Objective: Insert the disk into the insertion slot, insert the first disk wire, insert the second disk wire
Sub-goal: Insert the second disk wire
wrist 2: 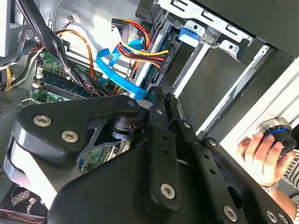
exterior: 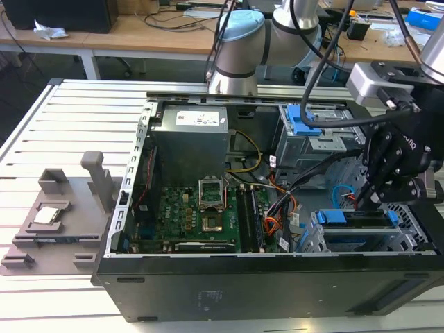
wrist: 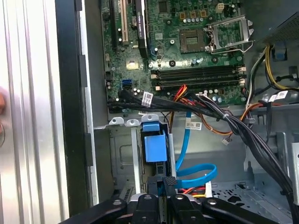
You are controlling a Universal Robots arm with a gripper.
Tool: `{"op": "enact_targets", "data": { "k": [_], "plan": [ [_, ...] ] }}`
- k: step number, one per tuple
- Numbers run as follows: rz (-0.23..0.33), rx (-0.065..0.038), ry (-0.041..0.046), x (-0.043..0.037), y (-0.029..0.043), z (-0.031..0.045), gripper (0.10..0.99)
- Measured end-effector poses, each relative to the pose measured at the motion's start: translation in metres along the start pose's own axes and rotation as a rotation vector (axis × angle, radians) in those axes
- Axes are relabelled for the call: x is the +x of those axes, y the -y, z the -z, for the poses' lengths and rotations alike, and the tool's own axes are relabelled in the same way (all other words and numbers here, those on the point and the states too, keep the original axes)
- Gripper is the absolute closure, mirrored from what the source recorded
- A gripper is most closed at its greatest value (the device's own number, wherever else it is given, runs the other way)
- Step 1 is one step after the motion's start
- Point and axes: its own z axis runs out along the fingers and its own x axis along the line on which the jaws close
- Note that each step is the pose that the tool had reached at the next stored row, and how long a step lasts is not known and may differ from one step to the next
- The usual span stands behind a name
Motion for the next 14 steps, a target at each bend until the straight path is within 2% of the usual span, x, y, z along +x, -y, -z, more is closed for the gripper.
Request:
{"op": "enact_targets", "data": {
  "k": [1, 2, 3, 5, 6, 14],
  "plan": [
    [0.0, 0.0, 0.0002, 0.0, 0.0001, -0.0002, 0.922],
    [0.0, -0.001, 0.0064, 0.0, 0.0002, -0.0002, 0.922],
    [0.001, -0.002, 0.0201, 0.0, 0.0003, -0.0003, 0.922],
    [0.004, -0.007, 0.0742, 0.0011, 0.0007, -0.0004, 0.922],
    [0.004, -0.008, 0.0823, 0.0026, 0.0014, -0.001, 0.922],
    [0.004, -0.008, 0.0836, 0.0053, 0.0084, -0.0102, 0.922]
  ]
}}
